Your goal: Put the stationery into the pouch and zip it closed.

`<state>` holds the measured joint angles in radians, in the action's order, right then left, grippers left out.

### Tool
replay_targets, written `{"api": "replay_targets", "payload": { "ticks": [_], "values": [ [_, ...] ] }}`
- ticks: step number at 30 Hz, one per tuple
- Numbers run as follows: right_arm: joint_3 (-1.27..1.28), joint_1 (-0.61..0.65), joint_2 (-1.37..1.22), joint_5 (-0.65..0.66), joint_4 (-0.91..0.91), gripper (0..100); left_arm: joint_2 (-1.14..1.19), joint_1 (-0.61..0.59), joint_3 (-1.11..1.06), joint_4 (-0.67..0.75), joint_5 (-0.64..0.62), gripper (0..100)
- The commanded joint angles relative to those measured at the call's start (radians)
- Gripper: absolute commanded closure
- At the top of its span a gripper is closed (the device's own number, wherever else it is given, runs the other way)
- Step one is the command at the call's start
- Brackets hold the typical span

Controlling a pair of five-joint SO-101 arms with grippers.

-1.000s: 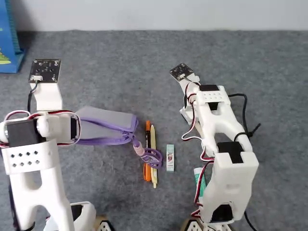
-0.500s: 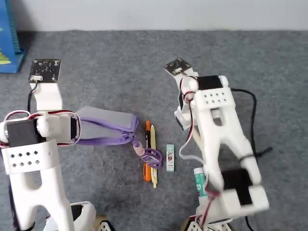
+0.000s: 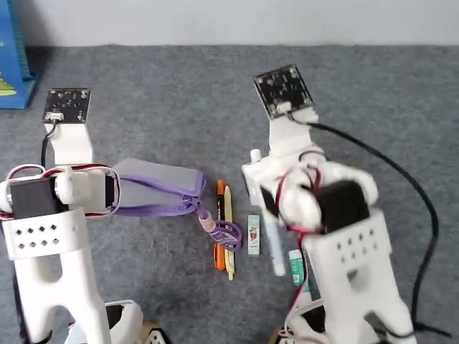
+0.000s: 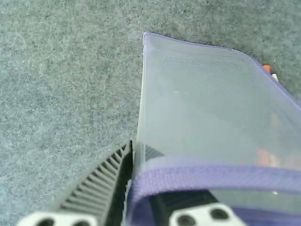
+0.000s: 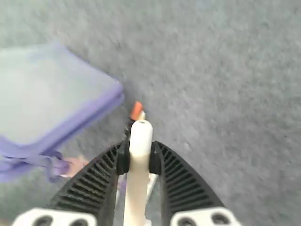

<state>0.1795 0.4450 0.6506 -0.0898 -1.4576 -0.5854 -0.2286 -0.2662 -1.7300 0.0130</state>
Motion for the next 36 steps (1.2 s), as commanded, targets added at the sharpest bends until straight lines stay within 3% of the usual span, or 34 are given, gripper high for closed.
{"api": "replay_targets", "payload": {
  "ticks": [1,9,15,28,36],
  "values": [
    [0.037,0.059,0.140,-0.080,0.094,99.0,-0.017,-0.006,0.030,-0.021,-0.008,99],
    [0.075,0.308,0.387,-0.204,0.352,99.1,-0.017,-0.006,0.030,-0.021,-0.008,99],
    [0.089,0.437,0.415,-0.212,0.573,99.1,-0.017,-0.006,0.030,-0.021,-0.008,99],
    [0.651,0.450,0.426,-0.012,1.403,99.1,-0.017,-0.006,0.028,-0.021,-0.008,99],
    [0.669,0.444,0.417,-0.015,1.572,99.1,-0.017,-0.006,0.028,-0.021,-0.008,99]
  ]
}}
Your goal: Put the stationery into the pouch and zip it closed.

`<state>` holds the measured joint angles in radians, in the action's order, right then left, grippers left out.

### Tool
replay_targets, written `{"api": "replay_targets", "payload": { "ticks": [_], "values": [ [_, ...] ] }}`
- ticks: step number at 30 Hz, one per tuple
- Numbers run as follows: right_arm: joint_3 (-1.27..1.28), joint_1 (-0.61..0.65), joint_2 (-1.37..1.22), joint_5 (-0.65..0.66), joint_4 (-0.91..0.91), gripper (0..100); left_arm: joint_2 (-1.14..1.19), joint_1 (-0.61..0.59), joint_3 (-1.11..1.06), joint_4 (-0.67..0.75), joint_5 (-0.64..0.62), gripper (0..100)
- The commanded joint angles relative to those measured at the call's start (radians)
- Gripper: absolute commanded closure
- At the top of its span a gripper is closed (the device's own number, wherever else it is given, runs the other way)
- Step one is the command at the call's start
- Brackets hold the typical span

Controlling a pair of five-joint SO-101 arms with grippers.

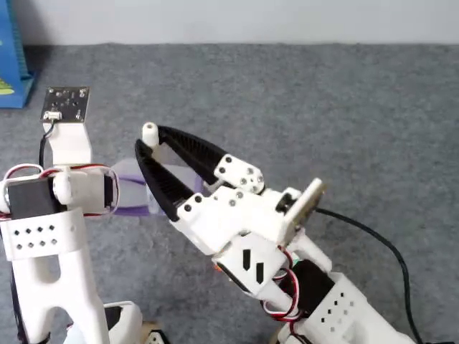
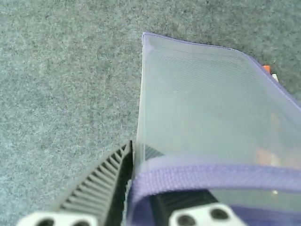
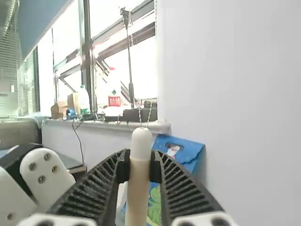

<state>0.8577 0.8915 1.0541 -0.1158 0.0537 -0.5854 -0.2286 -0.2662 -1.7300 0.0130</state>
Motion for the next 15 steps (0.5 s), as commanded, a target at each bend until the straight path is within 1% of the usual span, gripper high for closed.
{"api": "replay_targets", "payload": {
  "ticks": [1,8,10,13,15],
  "values": [
    [-0.009,-0.002,0.013,0.011,0.077,99.1,-0.017,-0.006,0.028,-0.021,-0.008,99],
    [0.043,-0.019,-0.051,0.009,0.096,99.1,-0.017,-0.006,0.028,-0.021,-0.008,99],
    [0.087,-0.042,-0.088,0.008,0.176,99.1,-0.017,-0.006,0.028,-0.021,-0.008,99],
    [0.173,-0.084,-0.145,0.011,0.344,99.1,-0.017,-0.008,0.027,-0.023,-0.008,99],
    [0.221,-0.090,-0.182,0.015,0.421,99.1,-0.017,-0.008,0.027,-0.023,-0.008,99]
  ]
}}
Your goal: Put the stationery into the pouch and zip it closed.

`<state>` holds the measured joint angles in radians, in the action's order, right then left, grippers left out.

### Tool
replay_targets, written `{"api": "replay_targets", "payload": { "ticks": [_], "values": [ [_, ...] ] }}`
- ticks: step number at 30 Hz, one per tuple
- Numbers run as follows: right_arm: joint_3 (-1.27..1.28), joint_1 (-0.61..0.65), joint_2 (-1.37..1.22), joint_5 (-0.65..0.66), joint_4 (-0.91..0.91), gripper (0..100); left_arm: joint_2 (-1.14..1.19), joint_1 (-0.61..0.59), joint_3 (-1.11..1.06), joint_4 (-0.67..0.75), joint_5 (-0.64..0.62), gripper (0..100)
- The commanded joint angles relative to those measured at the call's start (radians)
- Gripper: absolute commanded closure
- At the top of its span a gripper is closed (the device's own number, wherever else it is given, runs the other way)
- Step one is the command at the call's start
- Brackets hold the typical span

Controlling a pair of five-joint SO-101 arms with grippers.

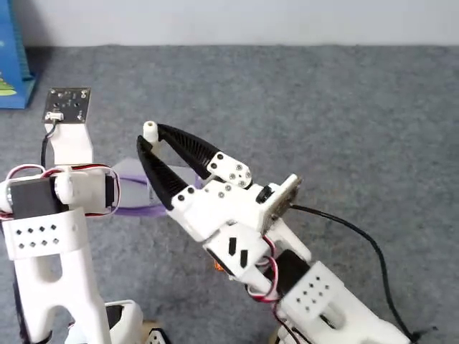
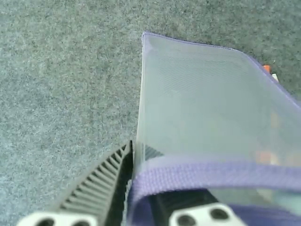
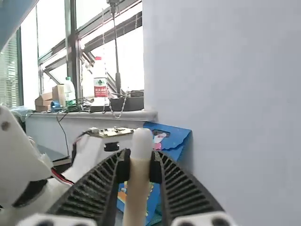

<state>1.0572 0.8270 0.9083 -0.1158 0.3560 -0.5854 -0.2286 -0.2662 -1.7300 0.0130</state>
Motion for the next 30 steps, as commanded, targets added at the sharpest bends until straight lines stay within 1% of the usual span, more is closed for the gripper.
{"api": "replay_targets", "payload": {
  "ticks": [1,4,6,10,11,17,21,26,30],
  "values": [
    [0.040,-0.027,-0.051,0.015,0.137,99.1,-0.017,-0.008,0.027,-0.023,-0.008,99],
    [0.064,-0.022,-0.074,0.015,0.104,98.6,-0.017,-0.008,0.027,-0.023,-0.008,99],
    [0.057,-0.019,-0.068,0.015,-0.004,96.1,-0.017,-0.008,0.027,-0.023,-0.008,99],
    [0.011,0.004,-0.013,0.009,-0.236,80.8,-0.017,-0.008,0.027,-0.023,-0.008,99],
    [0.002,0.005,0.010,0.009,-0.277,78.6,-0.017,-0.008,0.022,-0.023,-0.008,99],
    [-0.061,0.013,0.208,0.011,-0.530,83.1,-0.017,-0.008,0.018,-0.023,-0.006,99],
    [-0.117,0.016,0.311,0.008,-0.754,83.2,-0.017,-0.008,0.018,-0.023,-0.006,99],
    [-0.181,0.008,0.400,0.008,-0.931,83.2,-0.017,-0.008,0.018,-0.023,-0.006,99],
    [-0.212,-0.061,0.430,-0.015,-1.087,83.2,-0.017,-0.014,0.018,-0.023,-0.006,99]
  ]
}}
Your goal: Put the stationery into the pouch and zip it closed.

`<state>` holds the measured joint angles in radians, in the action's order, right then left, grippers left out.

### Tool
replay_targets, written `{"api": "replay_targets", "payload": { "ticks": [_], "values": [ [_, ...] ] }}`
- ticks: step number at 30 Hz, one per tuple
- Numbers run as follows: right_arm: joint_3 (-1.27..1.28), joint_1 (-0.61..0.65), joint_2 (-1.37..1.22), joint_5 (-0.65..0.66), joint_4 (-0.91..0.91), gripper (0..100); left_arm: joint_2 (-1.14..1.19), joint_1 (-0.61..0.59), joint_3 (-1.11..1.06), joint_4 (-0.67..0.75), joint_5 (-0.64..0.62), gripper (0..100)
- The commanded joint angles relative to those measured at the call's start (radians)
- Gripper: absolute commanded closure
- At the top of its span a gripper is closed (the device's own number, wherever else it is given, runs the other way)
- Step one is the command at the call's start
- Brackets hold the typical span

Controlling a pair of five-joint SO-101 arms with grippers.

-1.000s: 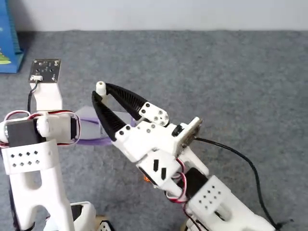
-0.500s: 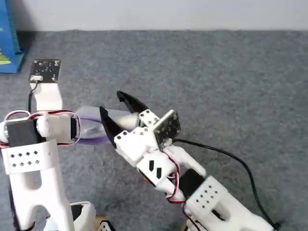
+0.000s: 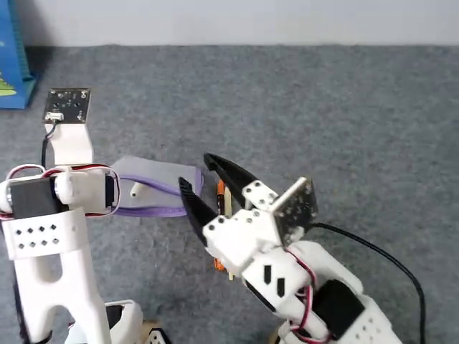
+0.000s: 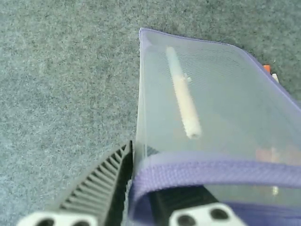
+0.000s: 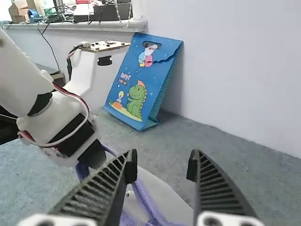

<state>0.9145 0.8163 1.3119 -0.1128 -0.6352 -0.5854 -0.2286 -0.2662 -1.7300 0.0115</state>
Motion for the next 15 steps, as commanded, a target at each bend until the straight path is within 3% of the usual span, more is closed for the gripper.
{"api": "replay_targets", "payload": {
  "ticks": [1,8,15],
  "values": [
    [-0.071,-0.087,0.028,-0.043,-0.142,83.2,-0.017,-0.028,0.018,-0.023,-0.005,99],
    [-0.029,-0.315,0.007,-0.107,-0.510,83.3,-0.017,-0.061,0.018,-0.023,-0.005,99],
    [0.083,-0.490,-0.130,-0.084,-0.590,83.3,-0.017,-0.061,0.018,-0.023,-0.005,99]
  ]
}}
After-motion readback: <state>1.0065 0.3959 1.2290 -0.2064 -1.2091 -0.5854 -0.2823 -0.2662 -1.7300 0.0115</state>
